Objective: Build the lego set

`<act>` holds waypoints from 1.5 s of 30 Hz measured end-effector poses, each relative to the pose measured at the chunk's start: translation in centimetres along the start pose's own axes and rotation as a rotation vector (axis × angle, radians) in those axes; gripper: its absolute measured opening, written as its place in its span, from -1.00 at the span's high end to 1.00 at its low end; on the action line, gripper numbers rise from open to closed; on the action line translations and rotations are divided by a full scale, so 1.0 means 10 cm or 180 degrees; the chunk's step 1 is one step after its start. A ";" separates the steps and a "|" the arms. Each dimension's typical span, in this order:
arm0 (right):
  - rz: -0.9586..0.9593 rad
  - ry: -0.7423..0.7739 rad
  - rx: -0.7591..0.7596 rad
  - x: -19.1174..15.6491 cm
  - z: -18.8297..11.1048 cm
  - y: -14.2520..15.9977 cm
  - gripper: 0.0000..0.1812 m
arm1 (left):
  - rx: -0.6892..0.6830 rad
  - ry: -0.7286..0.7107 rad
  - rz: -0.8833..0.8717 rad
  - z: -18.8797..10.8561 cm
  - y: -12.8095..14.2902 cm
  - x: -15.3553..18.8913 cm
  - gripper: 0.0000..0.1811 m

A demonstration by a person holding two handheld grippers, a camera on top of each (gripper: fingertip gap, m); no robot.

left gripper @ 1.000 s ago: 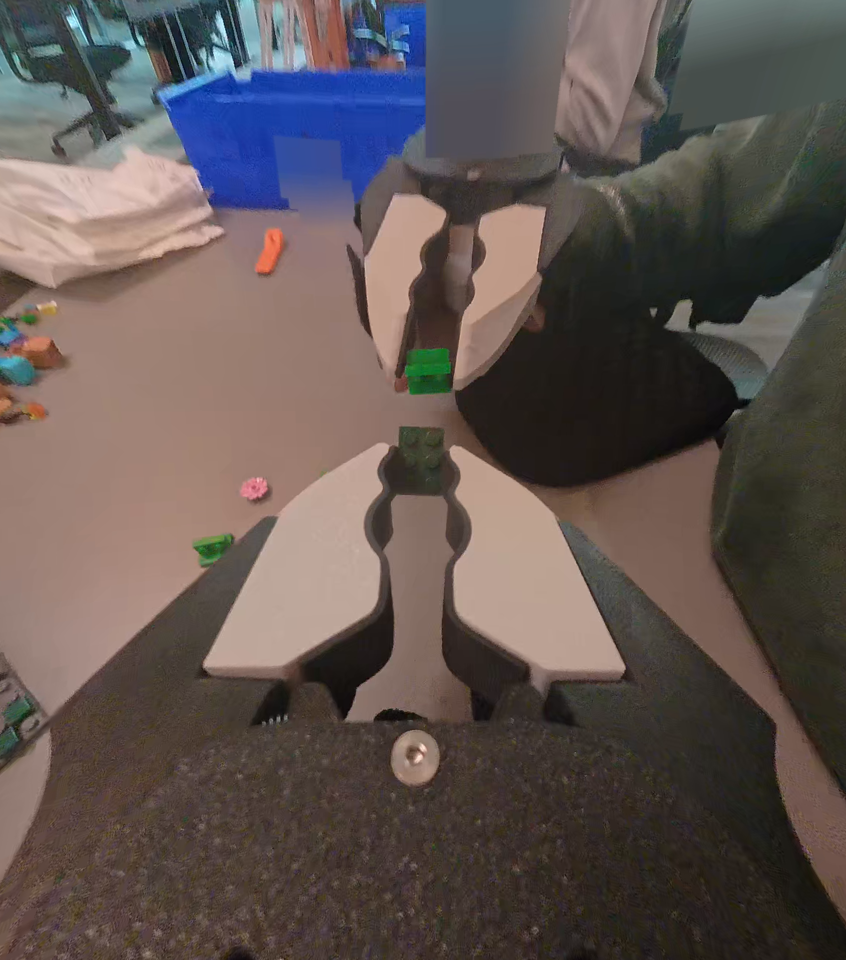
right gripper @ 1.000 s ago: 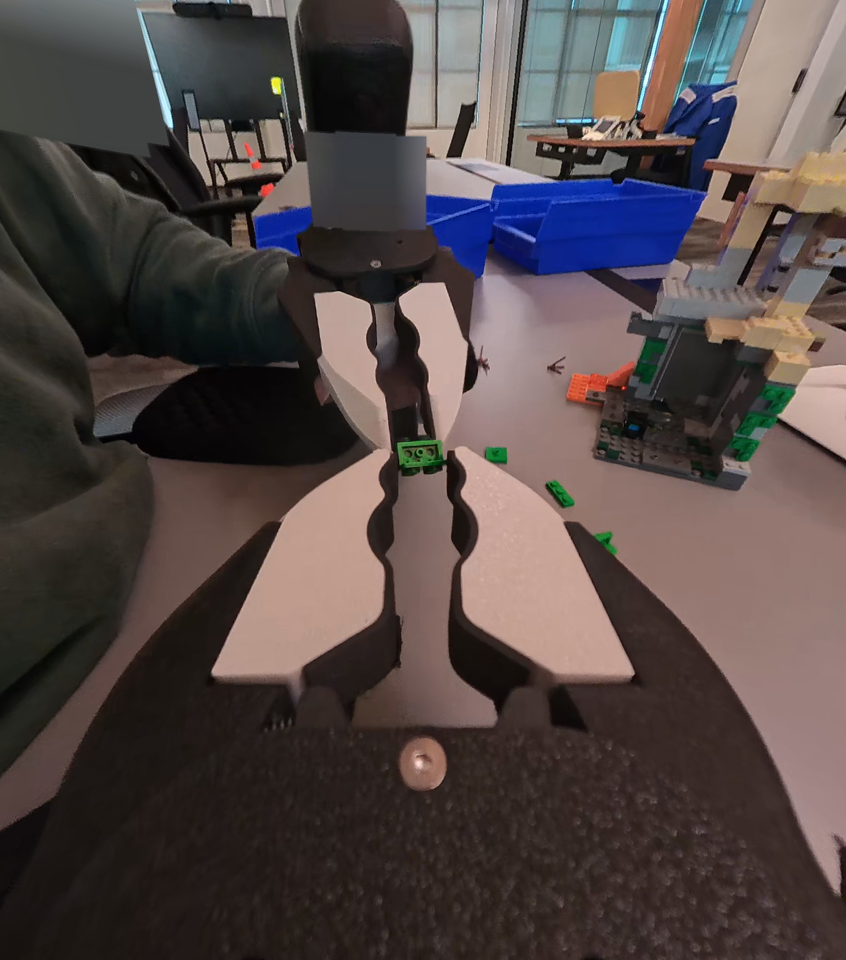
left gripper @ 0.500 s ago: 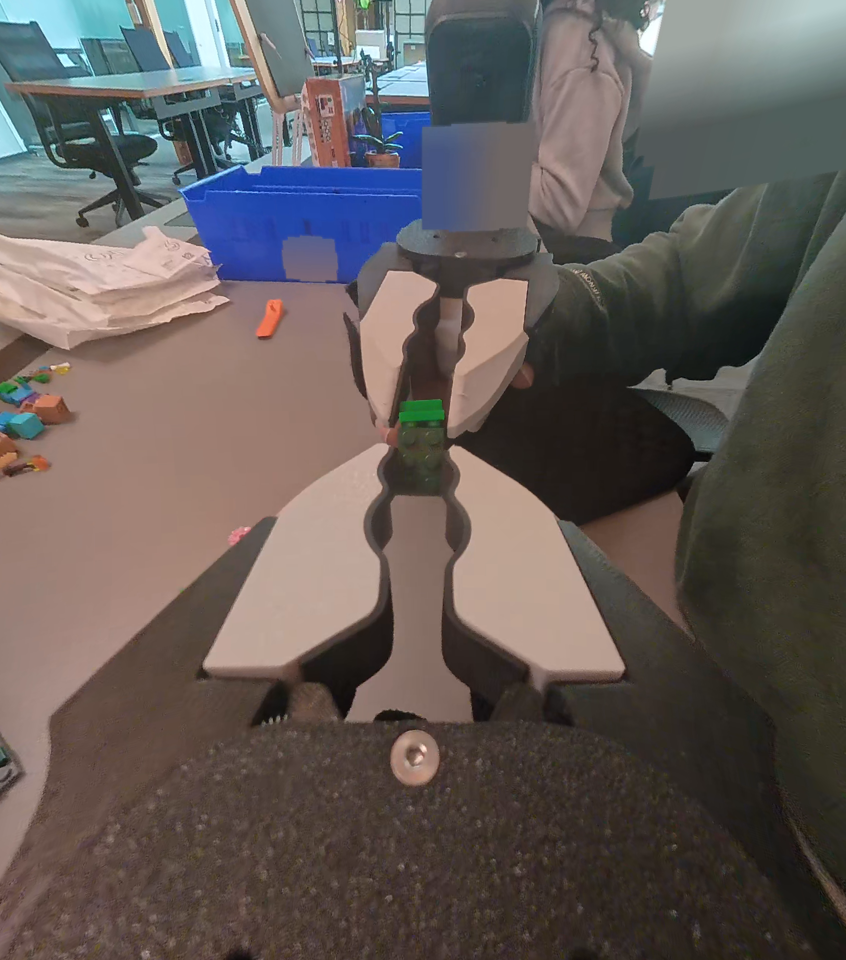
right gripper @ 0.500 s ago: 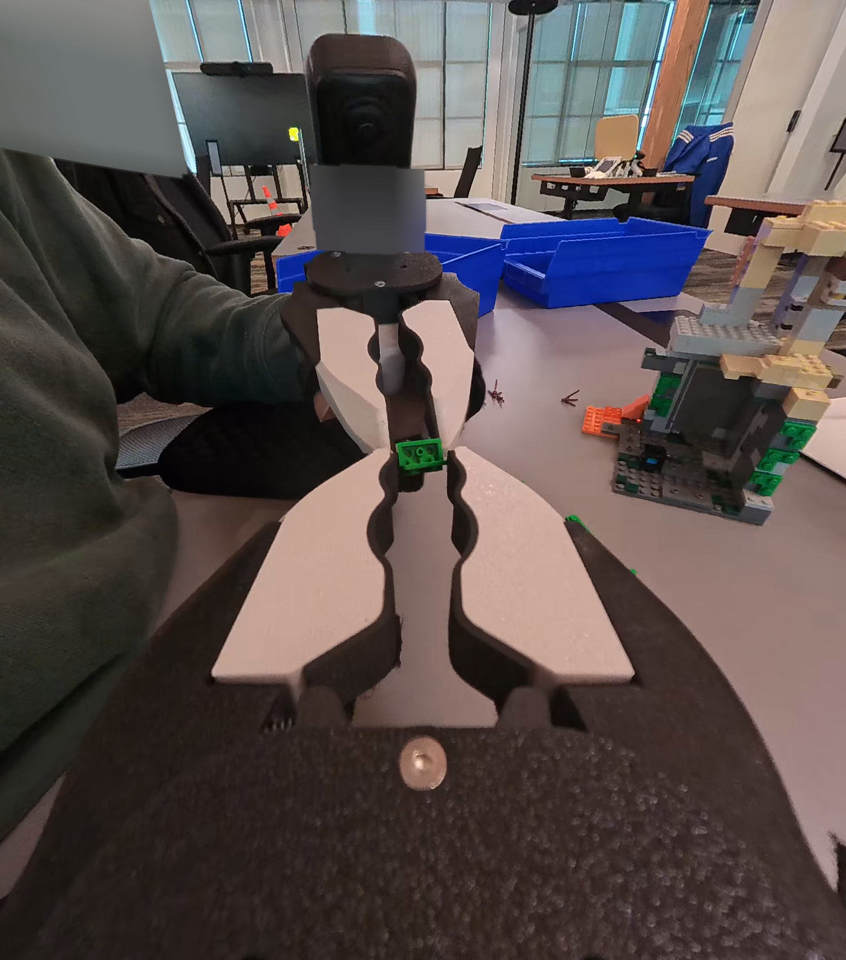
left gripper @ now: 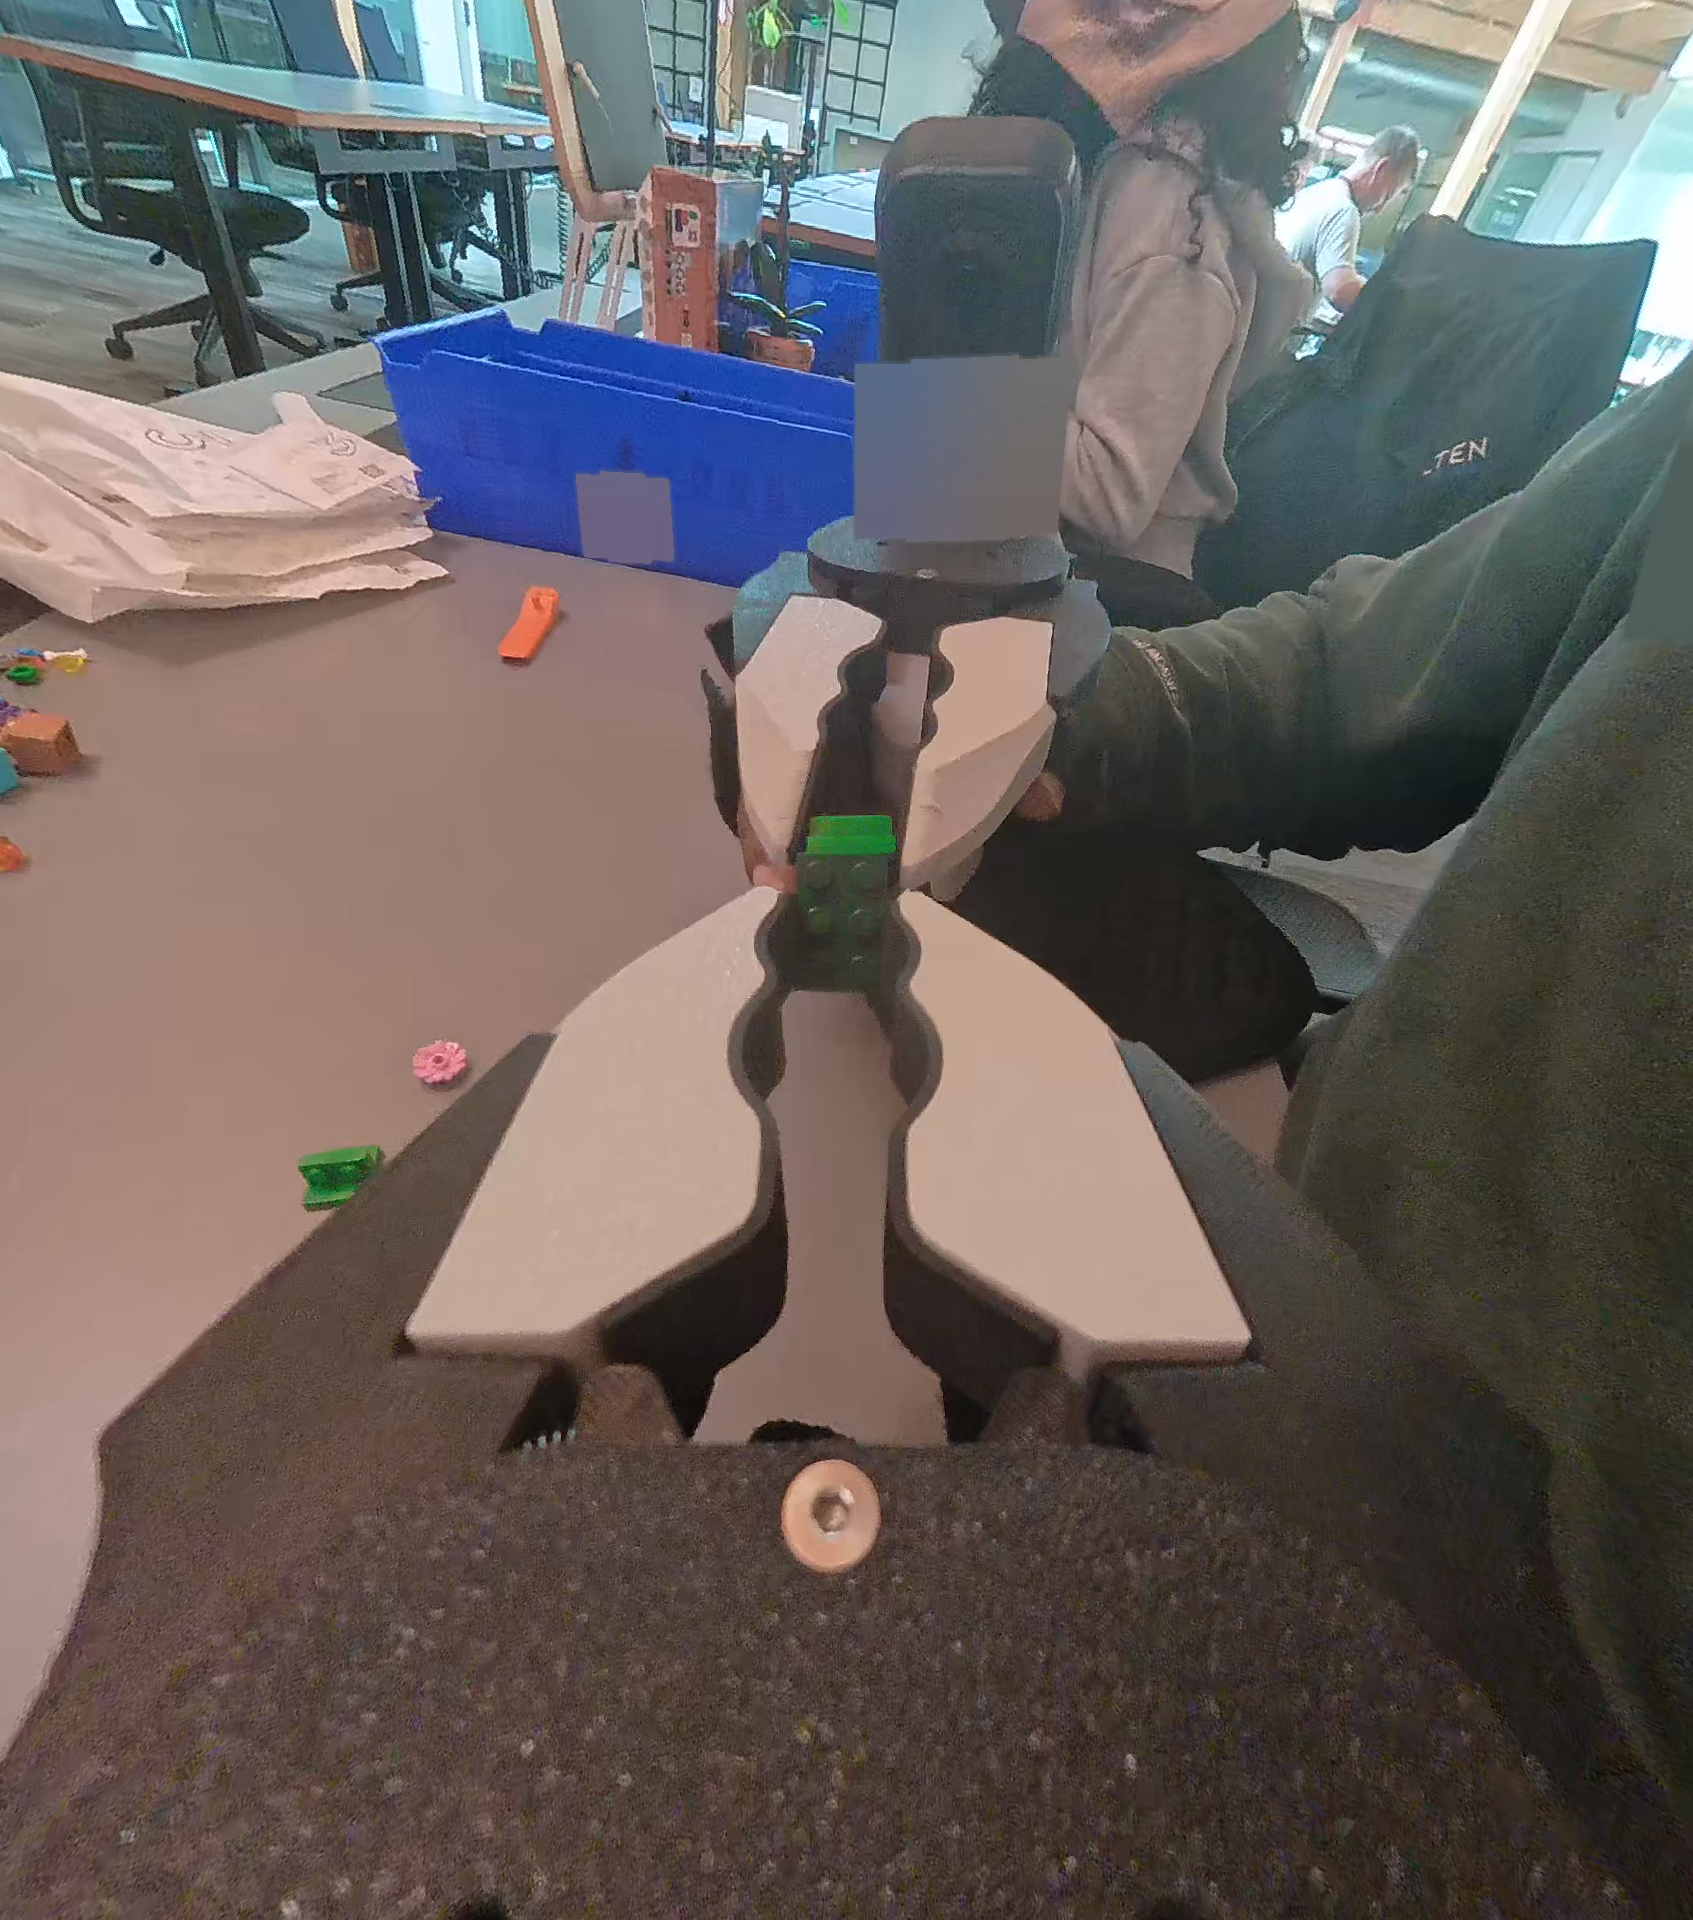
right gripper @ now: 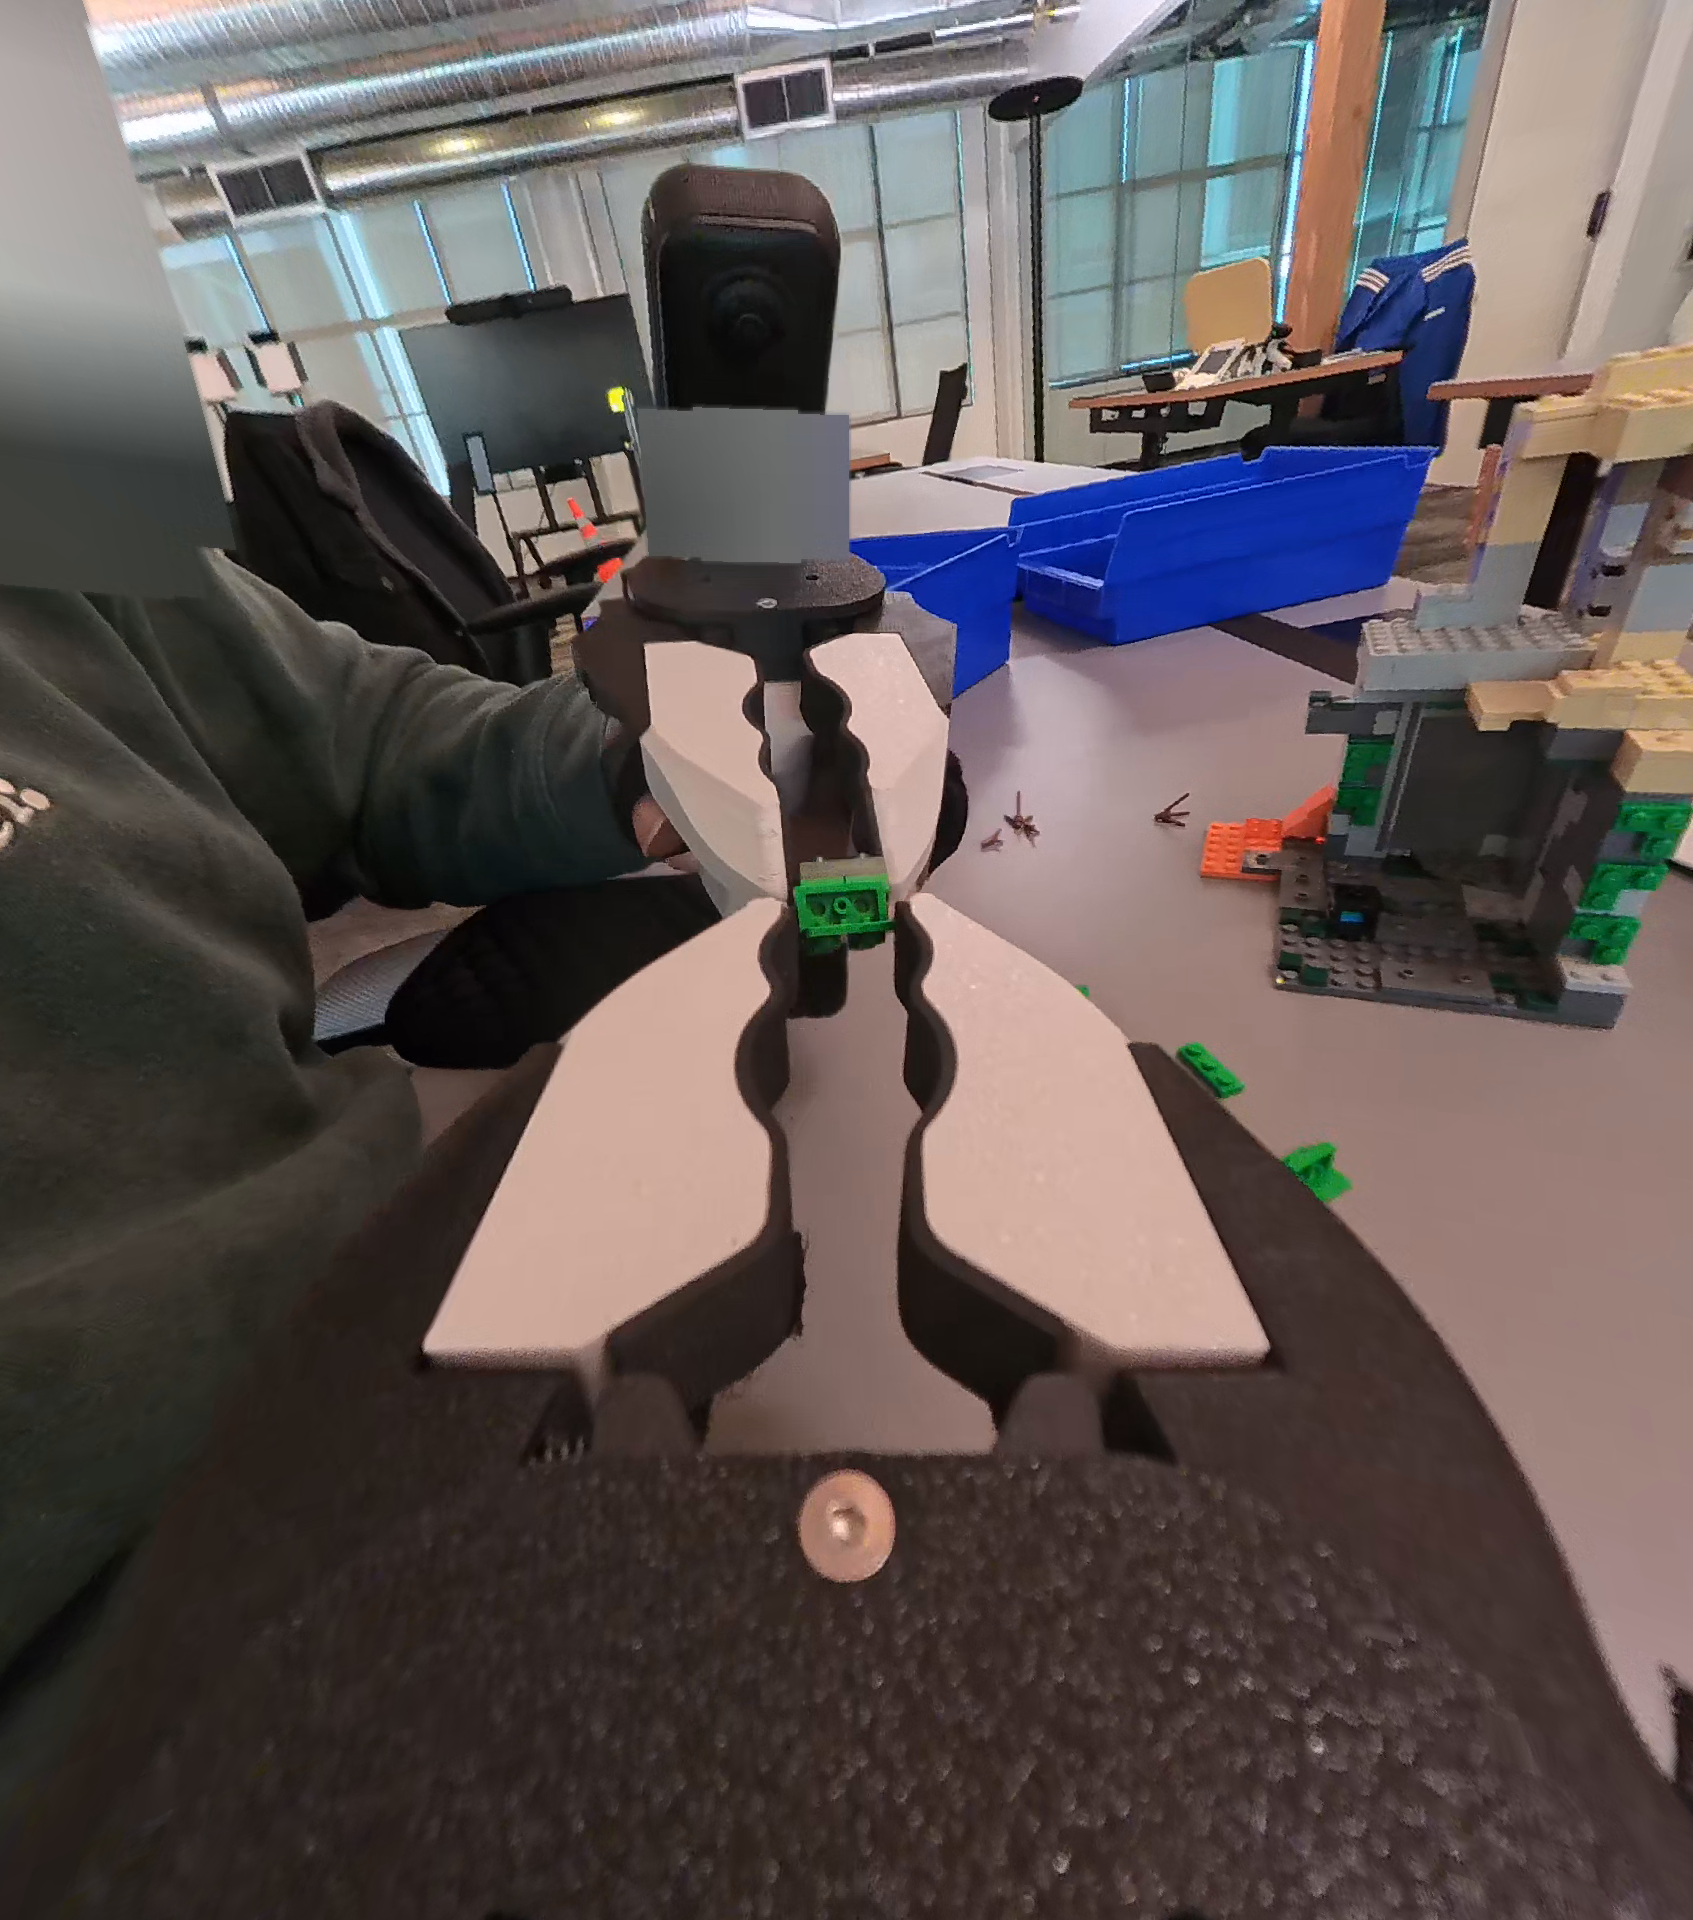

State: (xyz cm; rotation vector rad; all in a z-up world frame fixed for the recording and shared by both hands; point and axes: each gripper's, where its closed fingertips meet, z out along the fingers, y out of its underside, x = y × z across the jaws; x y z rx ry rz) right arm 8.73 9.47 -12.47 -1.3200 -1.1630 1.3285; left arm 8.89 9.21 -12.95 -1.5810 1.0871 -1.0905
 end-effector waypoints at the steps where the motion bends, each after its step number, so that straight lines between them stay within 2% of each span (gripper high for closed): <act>1: 0.0050 -0.0003 0.0009 0.01 0.00 0.00 0.81 | -0.0014 -0.0007 -0.0049 0.00 0.00 0.00 0.83; 9: 0.0569 -0.0137 0.0132 0.03 -0.01 -0.02 0.81 | -0.0005 0.0088 -0.0650 0.01 0.00 -0.02 0.83; 16: 0.1180 -0.0258 0.0167 0.11 -0.03 -0.04 0.82 | -0.0126 -0.0056 -0.0512 0.01 0.05 -0.06 0.83; 19: 0.1211 -0.0279 0.0115 0.11 -0.03 -0.03 0.81 | -0.0430 -0.0305 -0.0206 0.02 0.20 -0.13 0.83; 23: 0.1203 -0.0268 -0.0021 0.13 -0.03 0.02 0.81 | -0.1149 -0.0511 0.0086 0.04 0.63 -0.21 0.83; 27: 0.1070 -0.0039 -0.0385 0.19 -0.03 0.17 0.81 | -0.1189 -0.0287 -0.0421 0.07 0.77 -0.19 0.83; 29: 0.0938 0.0056 -0.0584 0.20 -0.04 0.26 0.81 | -0.0968 -0.0001 -0.0945 0.07 0.69 -0.14 0.83; 32: 0.0919 0.0025 -0.0620 0.16 -0.03 0.28 0.81 | -0.0544 0.0438 -0.1687 0.03 0.51 -0.10 0.83; 36: 0.0851 0.0050 -0.0708 0.16 -0.03 0.33 0.81 | -0.0347 0.0626 -0.2067 0.01 0.45 -0.12 0.83; 40: 0.0846 0.0022 -0.0757 0.15 -0.02 0.37 0.81 | -0.0503 0.0473 -0.1978 0.03 0.55 -0.16 0.83; 45: 0.0771 0.0037 -0.0877 0.17 -0.02 0.42 0.81 | -0.1400 -0.0220 -0.0868 0.04 0.89 -0.26 0.83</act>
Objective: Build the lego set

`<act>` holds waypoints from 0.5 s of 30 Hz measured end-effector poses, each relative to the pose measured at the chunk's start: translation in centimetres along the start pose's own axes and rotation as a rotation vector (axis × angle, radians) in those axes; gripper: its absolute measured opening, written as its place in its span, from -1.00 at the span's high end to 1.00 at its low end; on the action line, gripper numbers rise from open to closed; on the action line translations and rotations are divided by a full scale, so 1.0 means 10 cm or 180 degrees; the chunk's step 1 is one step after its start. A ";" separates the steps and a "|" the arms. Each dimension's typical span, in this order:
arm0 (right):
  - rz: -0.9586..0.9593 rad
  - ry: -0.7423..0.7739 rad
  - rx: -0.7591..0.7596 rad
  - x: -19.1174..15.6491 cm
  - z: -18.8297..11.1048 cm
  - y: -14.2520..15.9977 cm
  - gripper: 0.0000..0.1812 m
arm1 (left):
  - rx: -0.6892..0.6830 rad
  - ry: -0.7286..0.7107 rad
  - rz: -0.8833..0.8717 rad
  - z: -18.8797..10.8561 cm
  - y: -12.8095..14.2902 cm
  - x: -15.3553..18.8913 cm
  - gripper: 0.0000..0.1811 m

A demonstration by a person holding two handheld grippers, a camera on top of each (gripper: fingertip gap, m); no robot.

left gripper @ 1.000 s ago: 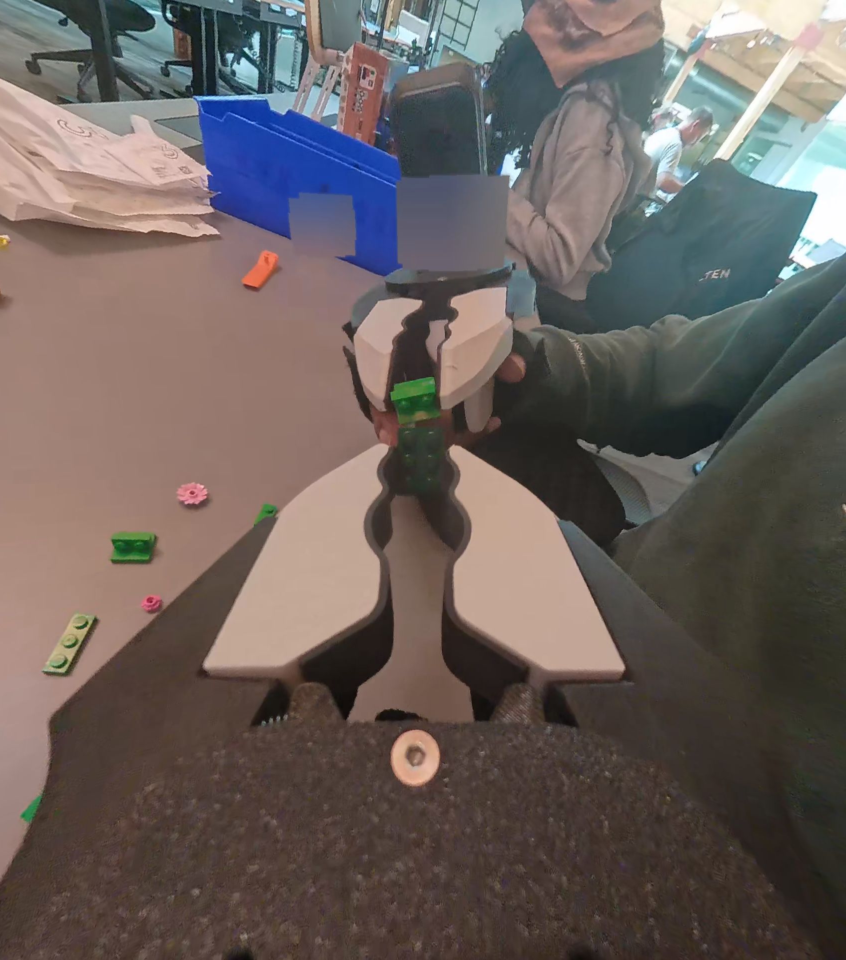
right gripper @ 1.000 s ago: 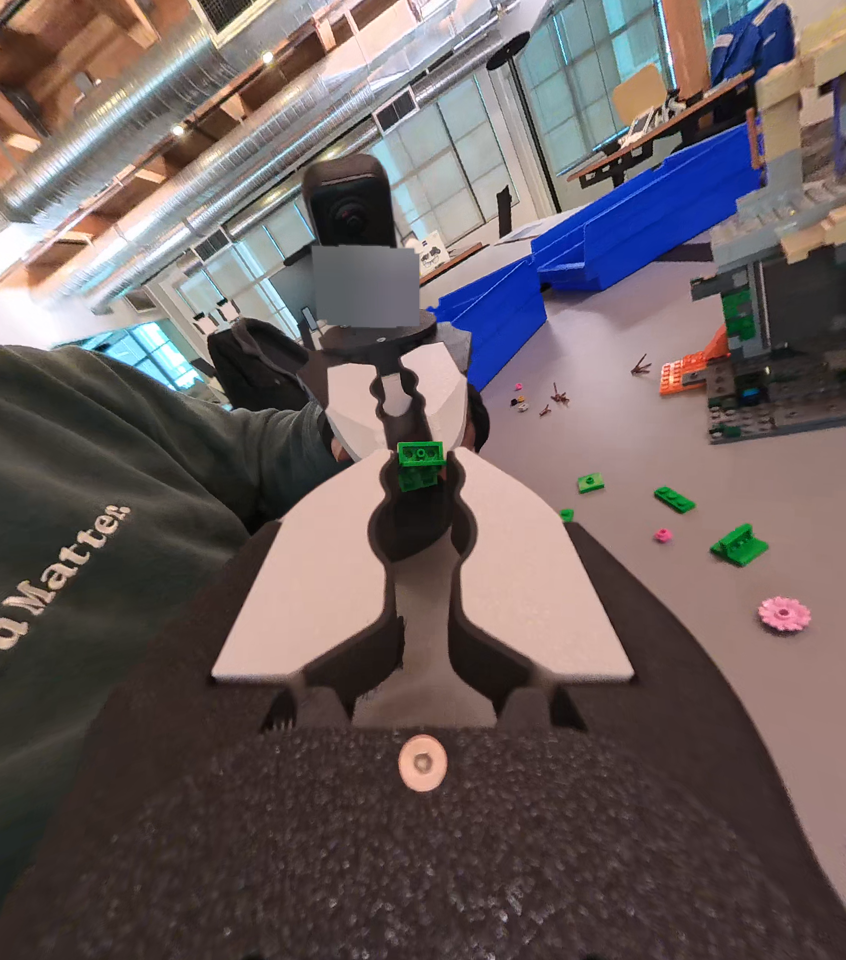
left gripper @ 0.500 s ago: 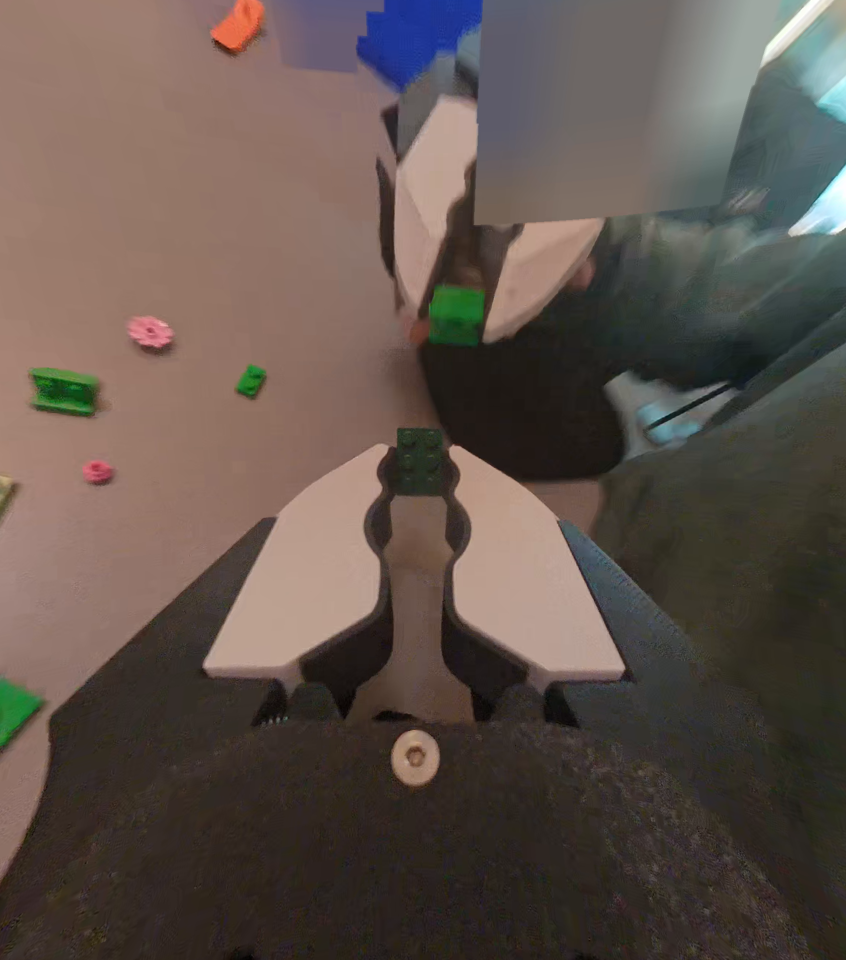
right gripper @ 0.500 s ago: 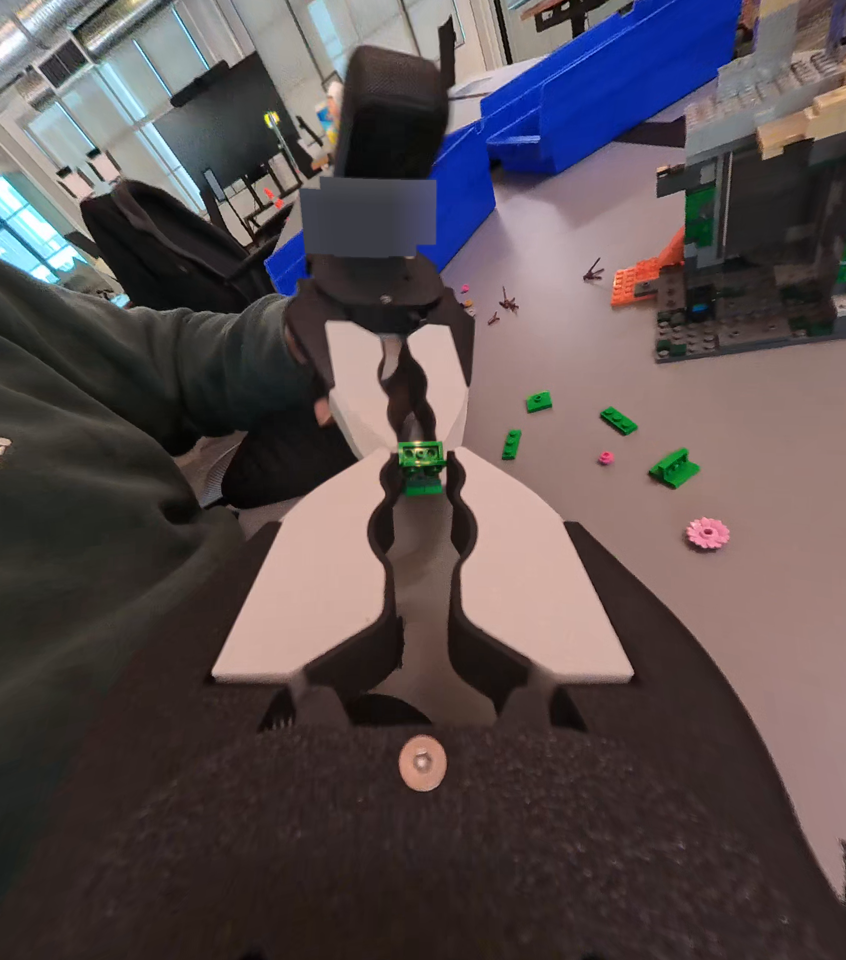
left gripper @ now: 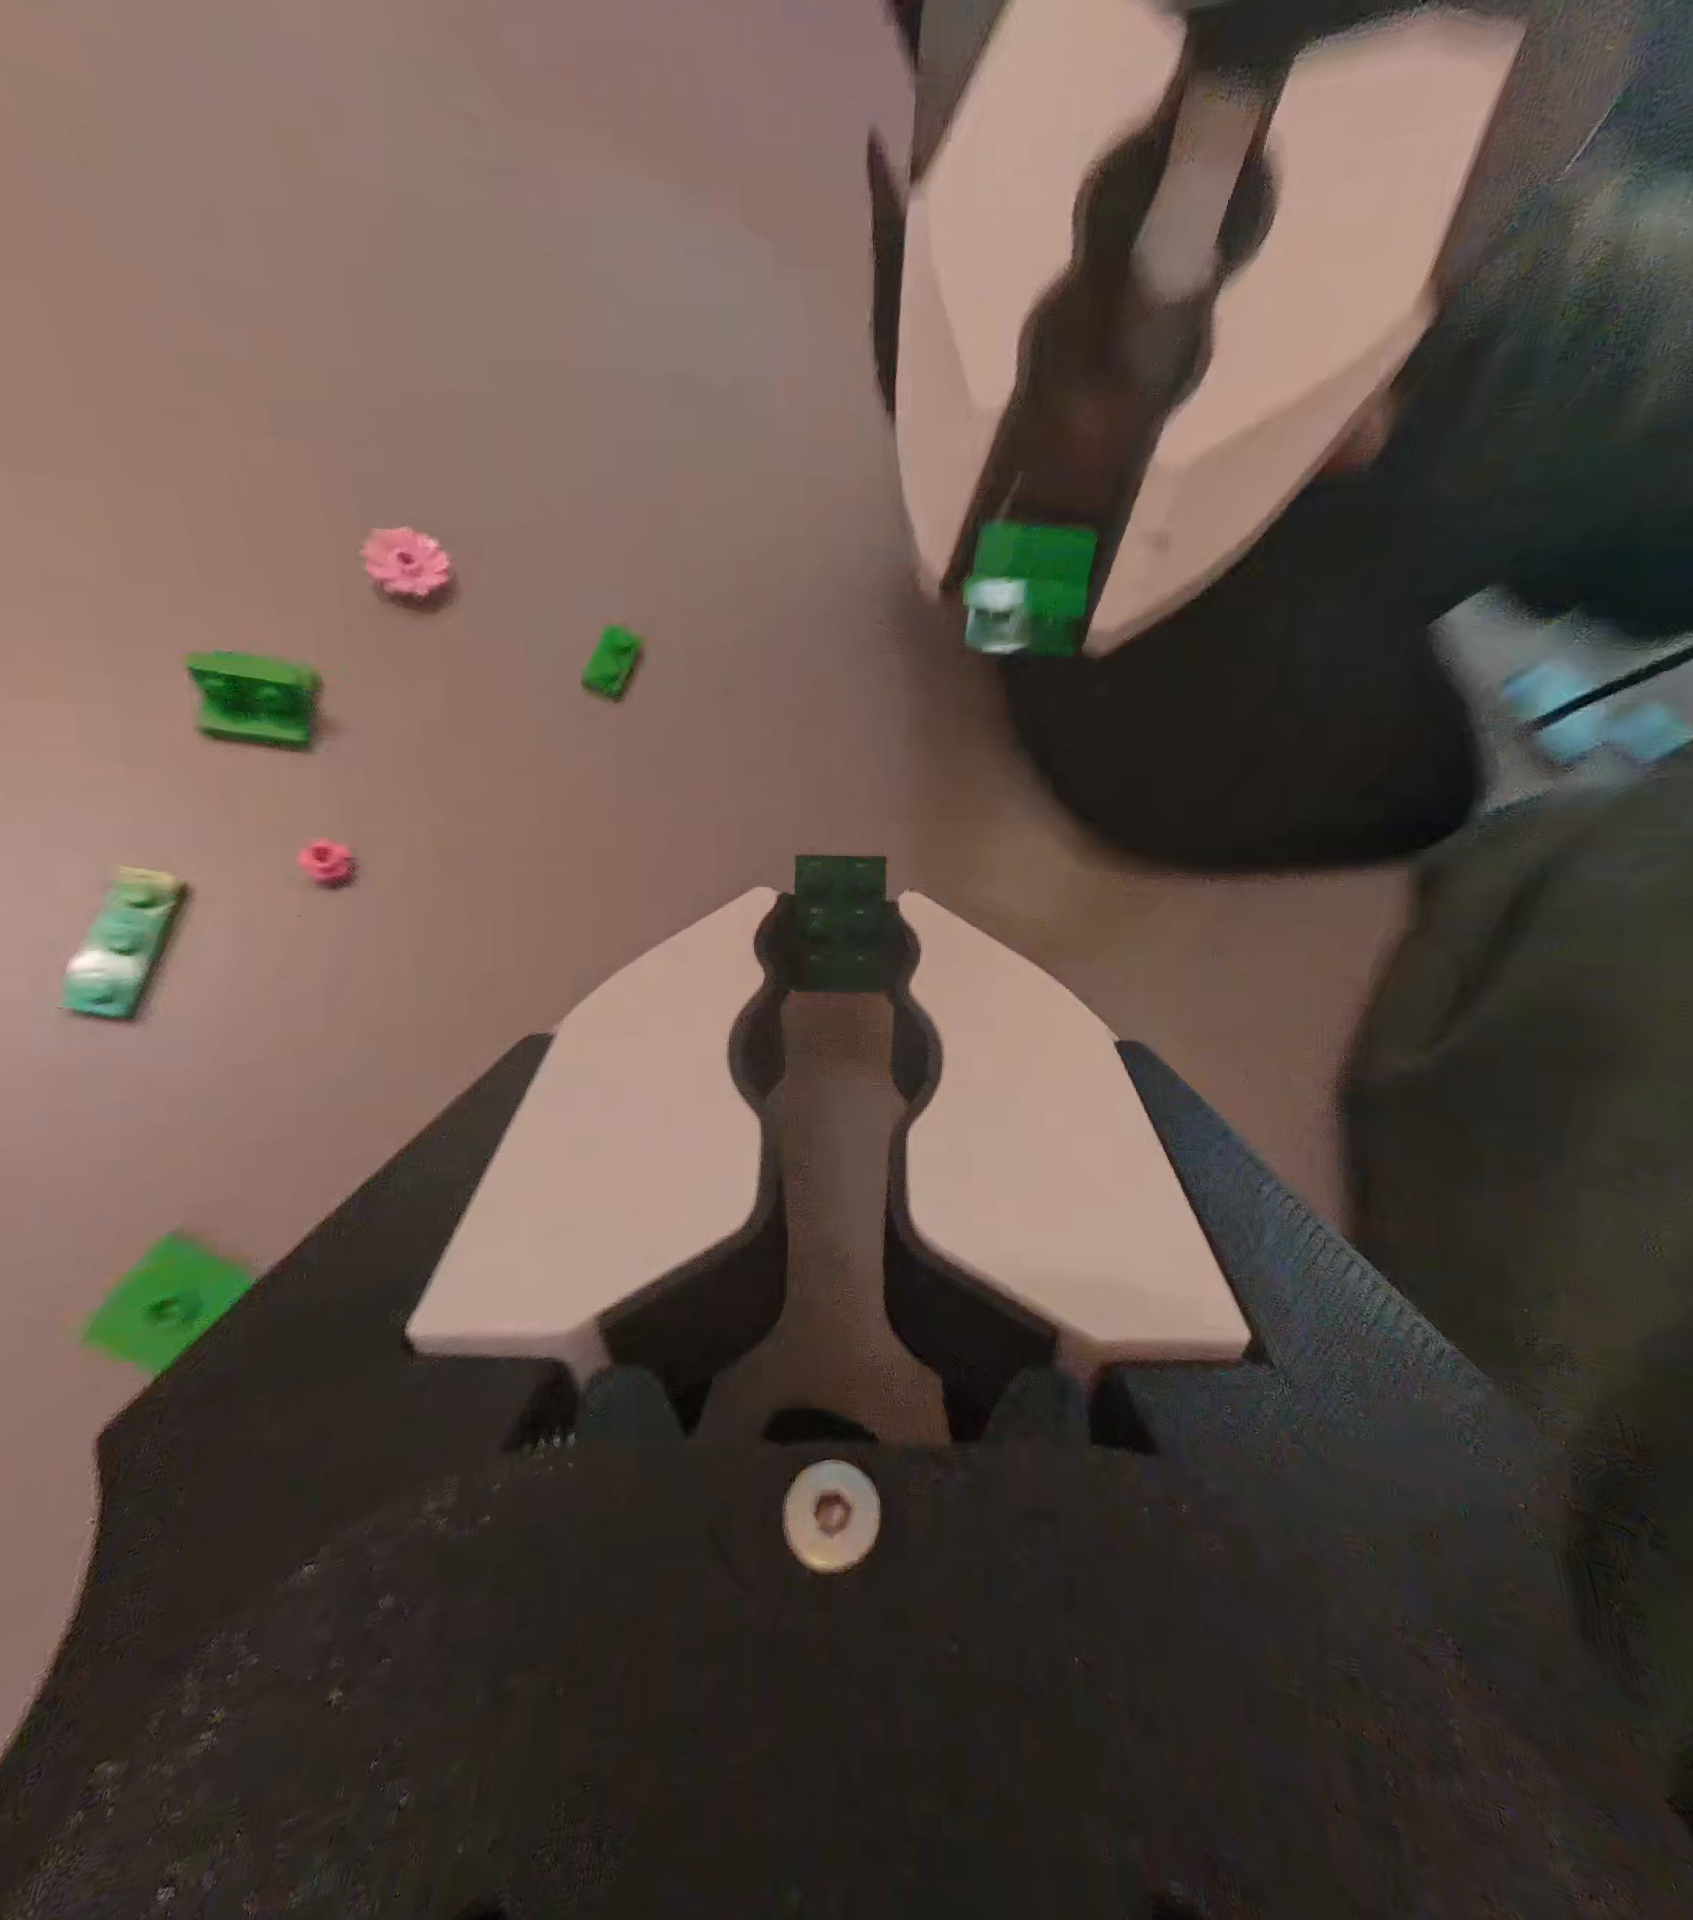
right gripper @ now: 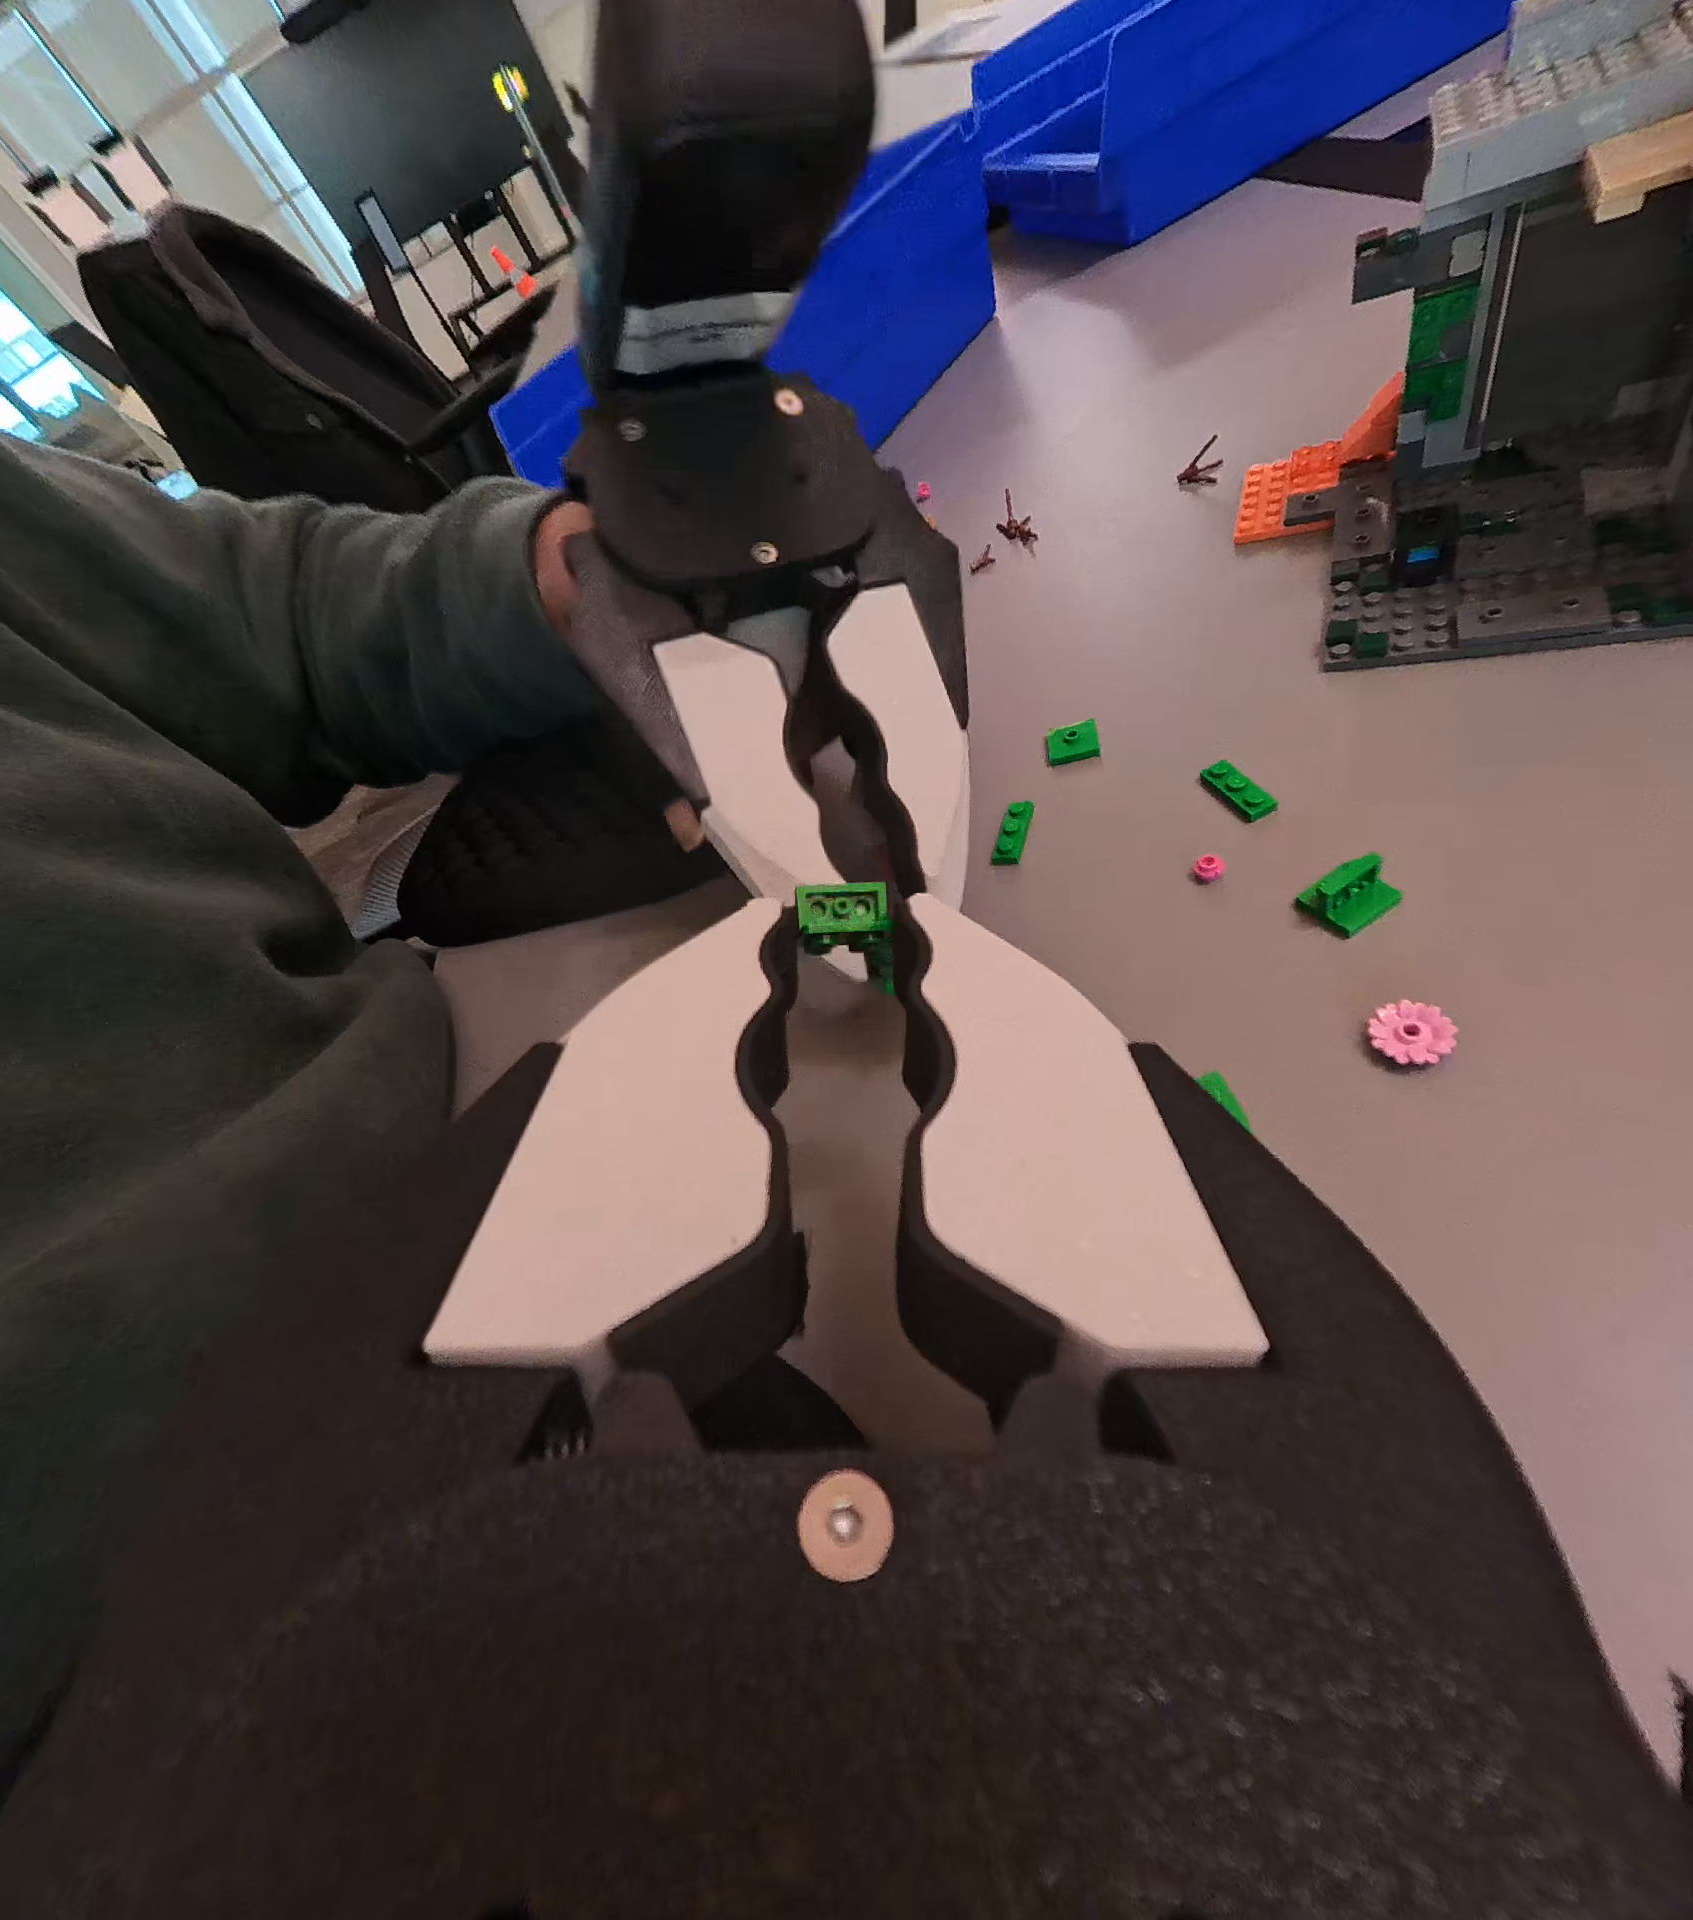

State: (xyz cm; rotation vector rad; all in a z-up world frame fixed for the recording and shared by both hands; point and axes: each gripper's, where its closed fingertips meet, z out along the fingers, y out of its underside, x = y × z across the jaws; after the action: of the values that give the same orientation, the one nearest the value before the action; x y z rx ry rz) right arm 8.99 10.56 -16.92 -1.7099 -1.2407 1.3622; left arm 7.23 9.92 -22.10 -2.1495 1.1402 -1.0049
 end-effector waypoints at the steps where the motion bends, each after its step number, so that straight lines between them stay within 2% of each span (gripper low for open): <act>1: -0.0050 0.0034 -0.0050 0.02 0.01 0.02 0.81 | -0.0171 -0.0217 0.0242 0.02 0.05 -0.05 0.83; 6: -0.0321 0.0183 -0.0305 0.08 0.04 0.16 0.81 | -0.0611 -0.0652 0.0886 0.09 0.15 -0.15 0.83; 9: -0.0510 0.0285 -0.0467 0.11 0.06 0.24 0.81 | -0.0719 -0.0690 0.1030 0.11 0.18 -0.18 0.76; 15: -0.0952 0.0457 -0.0843 0.14 0.09 0.39 0.81 | -0.0485 -0.0641 0.1094 0.03 0.09 -0.13 0.67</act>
State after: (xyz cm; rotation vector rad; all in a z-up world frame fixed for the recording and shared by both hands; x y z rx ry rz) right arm 9.27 10.34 -21.20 -1.6767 -1.5737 0.9174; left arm 6.55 10.58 -23.40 -2.0177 1.4587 -0.5531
